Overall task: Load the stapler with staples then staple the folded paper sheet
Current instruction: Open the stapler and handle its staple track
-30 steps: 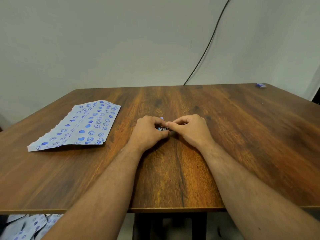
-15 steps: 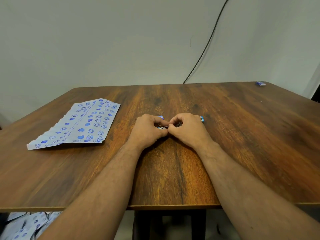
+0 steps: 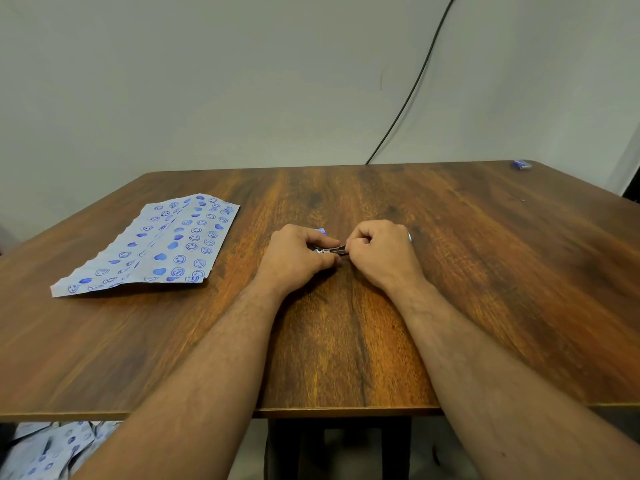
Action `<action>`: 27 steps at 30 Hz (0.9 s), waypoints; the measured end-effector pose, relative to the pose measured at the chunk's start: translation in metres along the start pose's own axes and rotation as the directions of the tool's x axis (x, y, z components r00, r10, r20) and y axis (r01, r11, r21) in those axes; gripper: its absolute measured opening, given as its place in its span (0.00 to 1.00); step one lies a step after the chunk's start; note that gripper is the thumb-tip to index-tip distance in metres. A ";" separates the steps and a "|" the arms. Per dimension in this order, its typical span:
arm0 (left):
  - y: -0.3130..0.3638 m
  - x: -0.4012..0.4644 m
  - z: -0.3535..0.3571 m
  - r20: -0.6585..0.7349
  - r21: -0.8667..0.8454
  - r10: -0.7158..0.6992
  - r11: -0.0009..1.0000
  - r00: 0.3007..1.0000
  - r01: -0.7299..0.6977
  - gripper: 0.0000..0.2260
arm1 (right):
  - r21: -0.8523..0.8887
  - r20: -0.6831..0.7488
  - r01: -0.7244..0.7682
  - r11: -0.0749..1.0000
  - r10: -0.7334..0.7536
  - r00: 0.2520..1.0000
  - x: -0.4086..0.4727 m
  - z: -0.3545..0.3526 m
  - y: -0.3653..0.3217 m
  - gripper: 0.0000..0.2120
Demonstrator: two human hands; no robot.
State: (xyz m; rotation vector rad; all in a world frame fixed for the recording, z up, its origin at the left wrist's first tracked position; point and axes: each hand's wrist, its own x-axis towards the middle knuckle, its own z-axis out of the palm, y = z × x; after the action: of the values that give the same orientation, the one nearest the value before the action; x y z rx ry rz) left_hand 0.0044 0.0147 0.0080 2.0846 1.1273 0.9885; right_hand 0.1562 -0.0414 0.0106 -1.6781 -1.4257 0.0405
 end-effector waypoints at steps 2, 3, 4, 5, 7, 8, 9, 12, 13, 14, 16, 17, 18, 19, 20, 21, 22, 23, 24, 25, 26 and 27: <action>0.000 0.000 0.000 0.007 0.000 0.005 1.000 1.000 -0.005 0.12 | 0.014 -0.034 -0.033 0.999 0.033 0.999 0.000 0.000 0.001 0.09; 0.000 -0.001 -0.001 0.015 -0.005 0.008 1.000 1.000 -0.008 0.12 | 0.025 -0.045 -0.039 0.999 0.040 0.998 0.000 0.000 0.001 0.08; -0.001 -0.001 -0.002 0.021 -0.013 0.010 1.000 1.000 -0.009 0.12 | 0.032 -0.049 -0.042 0.999 0.044 0.998 0.000 0.000 0.001 0.08; 0.000 -0.001 -0.002 0.025 -0.023 0.008 1.000 1.000 -0.007 0.12 | 0.038 -0.045 -0.047 0.998 0.049 0.998 0.000 0.000 0.001 0.07; 0.001 -0.001 -0.003 0.021 -0.042 0.000 0.999 1.000 0.001 0.12 | 0.047 -0.026 -0.051 0.998 0.052 0.998 0.001 0.000 0.001 0.04; 0.001 -0.001 -0.004 0.019 -0.060 -0.004 0.998 1.000 0.005 0.13 | 0.050 -0.016 -0.044 0.998 0.045 0.999 0.001 0.000 0.001 0.02; 0.002 -0.001 -0.003 0.016 -0.091 -0.014 0.996 1.000 0.015 0.15 | 0.050 -0.008 -0.032 0.998 0.033 0.999 0.002 0.000 0.002 0.02; 0.001 -0.002 -0.003 -0.022 -0.211 -0.063 0.976 0.998 0.057 0.22 | 0.053 0.027 -0.002 0.999 0.000 1.000 0.002 0.000 0.001 0.05; 0.001 -0.002 -0.003 -0.033 -0.230 -0.067 0.972 0.997 0.058 0.22 | 0.062 0.040 0.011 0.998 -0.014 0.999 0.002 0.000 0.001 0.06; 0.000 -0.002 -0.003 -0.036 -0.239 -0.066 0.969 0.997 0.055 0.22 | 0.072 0.047 0.032 0.997 -0.035 0.998 0.002 0.000 0.001 0.06; -0.001 -0.001 -0.004 -0.028 -0.244 -0.063 0.968 0.998 0.054 0.22 | 0.073 0.059 0.092 0.993 -0.096 0.994 0.001 0.001 0.001 0.07; -0.002 -0.001 -0.004 -0.020 -0.242 -0.065 0.969 0.998 0.058 0.21 | 0.053 0.070 0.130 0.990 -0.133 0.989 0.000 0.001 0.002 0.07; -0.003 0.000 -0.004 -0.012 -0.240 -0.065 0.969 0.998 0.061 0.21 | 0.024 0.080 0.170 0.985 -0.171 0.982 0.000 0.002 0.002 0.09; -0.005 0.001 -0.004 -0.008 -0.236 -0.063 0.970 0.998 0.060 0.21 | -0.002 0.090 0.204 0.979 -0.203 0.975 0.000 0.003 0.003 0.10; -0.007 0.002 -0.003 -0.008 -0.229 -0.059 0.972 0.998 0.056 0.21 | -0.015 0.095 0.225 0.974 -0.223 0.970 0.000 0.004 0.003 0.11; -0.008 0.003 -0.003 -0.010 -0.220 -0.057 0.974 0.998 0.053 0.20 | -0.011 0.095 0.232 0.973 -0.230 0.968 0.001 0.005 0.003 0.13; -0.009 0.004 -0.002 -0.012 -0.210 -0.055 0.976 0.998 0.052 0.19 | 0.009 0.085 0.227 0.974 -0.227 0.970 0.001 0.004 0.003 0.14; -0.010 0.006 -0.002 -0.017 -0.193 -0.055 0.980 0.998 0.051 0.17 | 0.037 0.070 0.209 0.977 -0.212 0.975 0.001 0.003 0.003 0.15; -0.010 0.007 -0.002 -0.022 -0.175 -0.055 0.983 0.998 0.050 0.15 | 0.062 0.053 0.186 0.981 -0.189 0.981 0.001 0.002 0.003 0.17; -0.011 0.007 -0.001 -0.023 -0.158 -0.053 0.986 0.998 0.048 0.13 | 0.082 0.037 0.164 0.983 -0.168 0.985 0.002 0.001 0.002 0.18; -0.011 0.008 -0.001 -0.022 -0.149 -0.051 0.988 0.998 0.048 0.12 | 0.096 0.026 0.154 0.983 -0.157 0.987 0.002 0.001 0.002 0.19; -0.011 0.008 -0.001 -0.018 -0.147 -0.050 0.988 0.999 0.047 0.12 | 0.103 0.022 0.151 0.983 -0.154 0.988 0.002 0.001 0.002 0.20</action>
State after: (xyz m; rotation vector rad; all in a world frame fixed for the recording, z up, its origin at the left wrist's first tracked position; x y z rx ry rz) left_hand 0.0017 0.0276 0.0028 1.9257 1.0777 1.0404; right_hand 0.1580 -0.0394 0.0098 -1.4872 -1.5453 0.0515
